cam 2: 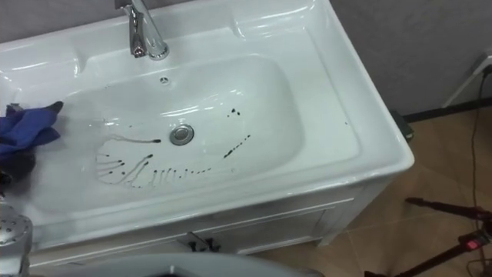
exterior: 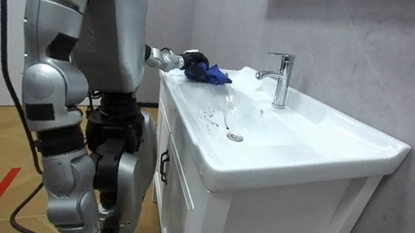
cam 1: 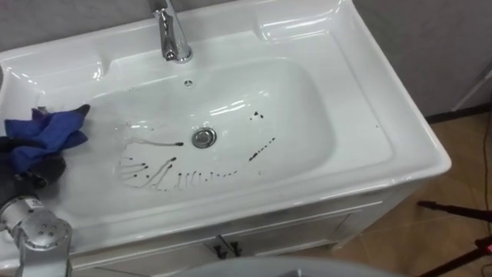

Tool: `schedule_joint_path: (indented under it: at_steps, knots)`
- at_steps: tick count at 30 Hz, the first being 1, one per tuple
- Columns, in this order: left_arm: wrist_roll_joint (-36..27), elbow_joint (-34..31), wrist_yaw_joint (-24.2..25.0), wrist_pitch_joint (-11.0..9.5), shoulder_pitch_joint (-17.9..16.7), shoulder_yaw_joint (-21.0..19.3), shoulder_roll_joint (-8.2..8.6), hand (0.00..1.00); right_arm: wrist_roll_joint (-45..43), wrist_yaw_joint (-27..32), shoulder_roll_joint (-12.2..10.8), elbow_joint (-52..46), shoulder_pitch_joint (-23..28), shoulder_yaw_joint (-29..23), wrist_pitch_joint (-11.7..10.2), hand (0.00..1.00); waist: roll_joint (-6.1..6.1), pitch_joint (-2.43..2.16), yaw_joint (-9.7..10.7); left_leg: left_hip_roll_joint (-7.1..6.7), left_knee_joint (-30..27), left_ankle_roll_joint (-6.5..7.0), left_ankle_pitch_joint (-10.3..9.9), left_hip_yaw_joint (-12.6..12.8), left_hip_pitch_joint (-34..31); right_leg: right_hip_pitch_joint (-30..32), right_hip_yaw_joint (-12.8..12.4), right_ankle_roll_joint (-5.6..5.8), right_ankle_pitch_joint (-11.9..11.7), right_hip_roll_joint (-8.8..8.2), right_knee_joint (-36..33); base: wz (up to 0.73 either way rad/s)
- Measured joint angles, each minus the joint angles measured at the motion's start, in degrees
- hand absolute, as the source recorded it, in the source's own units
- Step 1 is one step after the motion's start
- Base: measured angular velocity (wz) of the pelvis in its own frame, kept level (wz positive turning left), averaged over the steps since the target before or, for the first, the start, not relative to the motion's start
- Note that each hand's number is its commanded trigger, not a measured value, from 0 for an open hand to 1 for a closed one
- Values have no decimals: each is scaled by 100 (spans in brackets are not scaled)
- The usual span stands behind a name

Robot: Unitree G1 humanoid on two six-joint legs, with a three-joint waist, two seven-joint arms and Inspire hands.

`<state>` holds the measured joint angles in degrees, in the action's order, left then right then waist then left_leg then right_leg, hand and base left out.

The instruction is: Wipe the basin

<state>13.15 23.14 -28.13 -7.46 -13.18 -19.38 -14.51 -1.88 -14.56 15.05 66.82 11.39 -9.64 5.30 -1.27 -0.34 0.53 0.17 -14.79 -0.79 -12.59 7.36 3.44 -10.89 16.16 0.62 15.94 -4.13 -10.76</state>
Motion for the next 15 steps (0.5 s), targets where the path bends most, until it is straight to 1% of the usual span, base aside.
schedule_joint_path:
  at_steps: [1,3,4,5,6,7,8,9,11,12,14,15]
  knots:
    - [9,-78,21,8,-8,26,11,100,-59,3,-4,5,0,1,-46,0,-2,12,31,-2,-11,0,0,-11,-21,4,16,0,0,0,3,9]
    - [55,-287,122,93,-3,49,56,100,-100,-4,-5,67,-8,1,-90,0,-3,39,93,-2,-51,0,0,-30,-74,19,16,1,1,3,10,9]
    - [77,-444,216,122,4,130,63,100,-108,-24,-9,68,-7,1,-101,0,-6,73,117,0,-63,1,0,-32,-92,20,31,1,1,6,5,7]
    - [85,-598,330,124,3,289,64,100,-116,-61,-9,71,3,1,-105,0,-3,96,134,2,-63,1,0,-32,-98,16,40,0,0,11,2,8]
    - [97,-766,450,129,1,457,71,100,-105,-64,-16,81,7,1,-112,0,5,101,166,3,-69,0,0,-33,-114,14,65,-1,0,14,5,8]
    - [105,-859,502,129,1,543,75,100,-96,-64,-22,81,5,1,-125,0,10,103,189,4,-78,0,0,-34,-128,15,81,-1,0,14,6,11]
    - [111,-1021,581,122,5,711,78,100,-89,-64,-28,81,4,1,-170,0,22,111,237,5,-86,0,0,-34,-146,20,108,-1,0,15,9,7]
    - [110,-1072,620,119,12,788,78,100,-88,-63,-28,81,5,2,-181,0,24,110,247,6,-86,0,0,-33,-155,27,109,-2,-1,18,10,0]
    - [111,-1137,696,113,101,1076,78,100,-95,-61,-29,100,-5,3,-235,0,22,108,310,17,-86,0,0,-28,-198,95,97,-13,-8,24,-15,-5]
    - [111,-1141,737,113,131,1127,78,100,-95,-60,-29,127,-8,13,-266,0,20,107,317,19,-86,0,0,-27,-202,99,99,-14,-8,26,-17,-4]
    - [122,-1169,795,93,203,1291,78,100,-96,-53,-28,220,0,140,-284,0,4,84,366,32,-90,0,-1,-11,-194,120,87,-14,-8,26,-64,-2]
    - [143,-1179,804,92,211,1314,78,100,-100,-52,-28,224,3,168,-283,0,0,81,368,38,-90,0,-1,2,-193,140,74,-14,-8,26,-92,-11]
